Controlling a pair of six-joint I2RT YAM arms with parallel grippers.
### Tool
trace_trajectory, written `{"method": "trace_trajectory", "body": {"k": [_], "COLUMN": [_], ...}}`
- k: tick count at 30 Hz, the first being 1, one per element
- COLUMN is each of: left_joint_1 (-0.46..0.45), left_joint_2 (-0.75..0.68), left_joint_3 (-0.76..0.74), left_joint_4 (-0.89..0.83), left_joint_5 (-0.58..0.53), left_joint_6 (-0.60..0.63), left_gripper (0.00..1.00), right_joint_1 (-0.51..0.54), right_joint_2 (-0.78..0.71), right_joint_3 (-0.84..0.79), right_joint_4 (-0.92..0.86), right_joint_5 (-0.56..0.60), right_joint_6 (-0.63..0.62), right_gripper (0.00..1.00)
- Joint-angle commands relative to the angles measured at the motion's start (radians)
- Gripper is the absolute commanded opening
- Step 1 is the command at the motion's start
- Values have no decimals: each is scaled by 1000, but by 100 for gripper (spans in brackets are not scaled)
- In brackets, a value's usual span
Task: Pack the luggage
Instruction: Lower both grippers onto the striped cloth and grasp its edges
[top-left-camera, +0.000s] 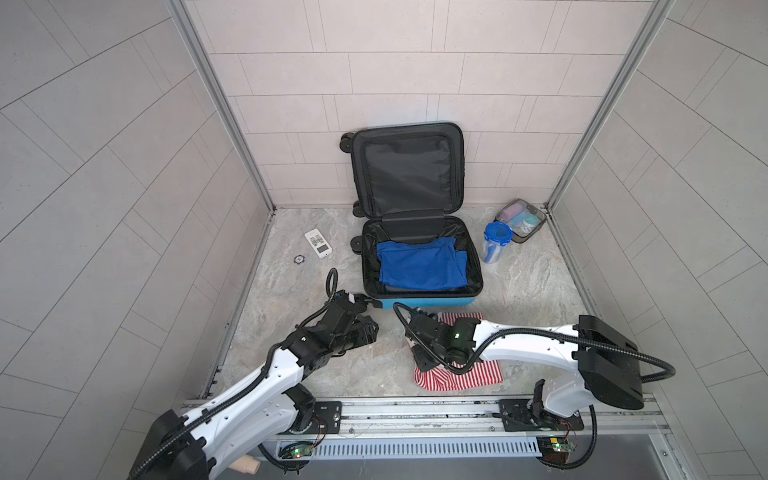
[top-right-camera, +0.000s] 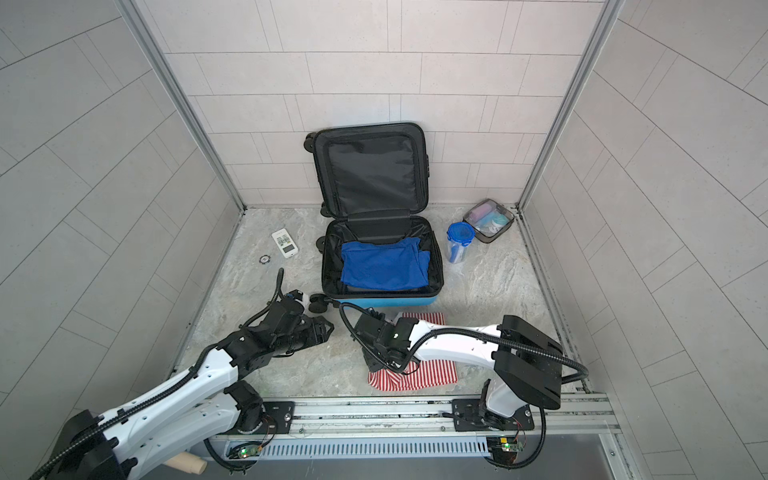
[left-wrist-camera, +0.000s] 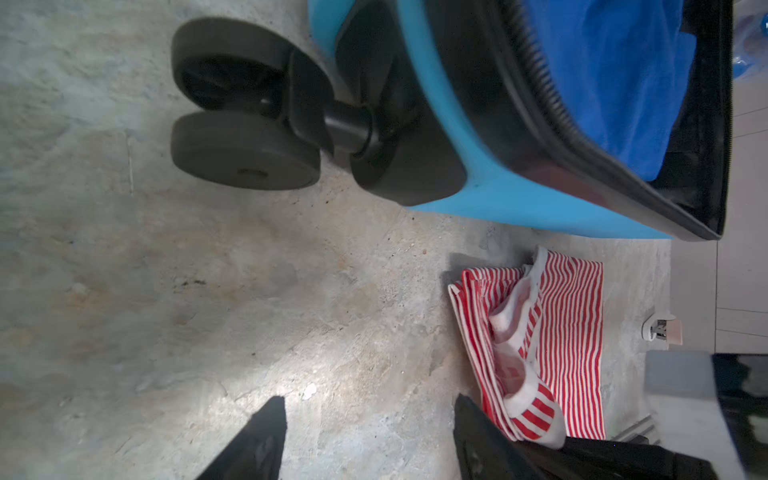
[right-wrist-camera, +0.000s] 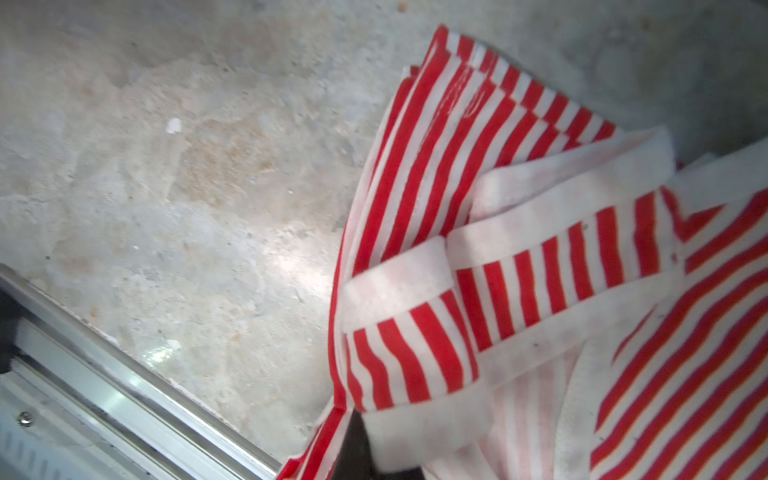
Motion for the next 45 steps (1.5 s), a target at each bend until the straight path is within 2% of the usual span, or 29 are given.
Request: {"method": "trace_trajectory", "body": {"k": [1, 6, 8, 10, 19, 30, 36, 45], "left_joint_1": [-5, -4, -6, -8, -132, -266, -325, -336], "left_joint_2": [-54, -99, -89, -68, 129, 428, 523, 546], "left_joint_3": [-51, -84, -83, -87, -100, -20, -4, -19], "left_joint_4": [19, 44, 46, 69, 295, 493, 596, 643], "left_joint_5": [-25, -10, 16, 48, 43, 22, 9, 0], "left_joint_6": [-64, -88, -94, -108, -208, -236, -256, -256], "left_gripper": [71, 73, 73, 73, 73, 70, 69, 69], "right_joint_1": [4, 4, 4, 4, 4, -16, -65, -175], "right_joint_2": [36, 48, 40, 28, -60, -122, -164, -218], "right_joint_3": [32, 39, 38, 37, 14, -30, -80, -190], "right_joint_4": [32, 54, 53, 53, -44, -97, -55, 77], "right_joint_5": [-45, -57, -54, -50, 47, 97, 61, -92], "right_joint_6": [-13, -10, -10, -7, -12, -32, -30, -19], "right_gripper": [13, 49, 57, 60, 61, 66, 66, 54]}}
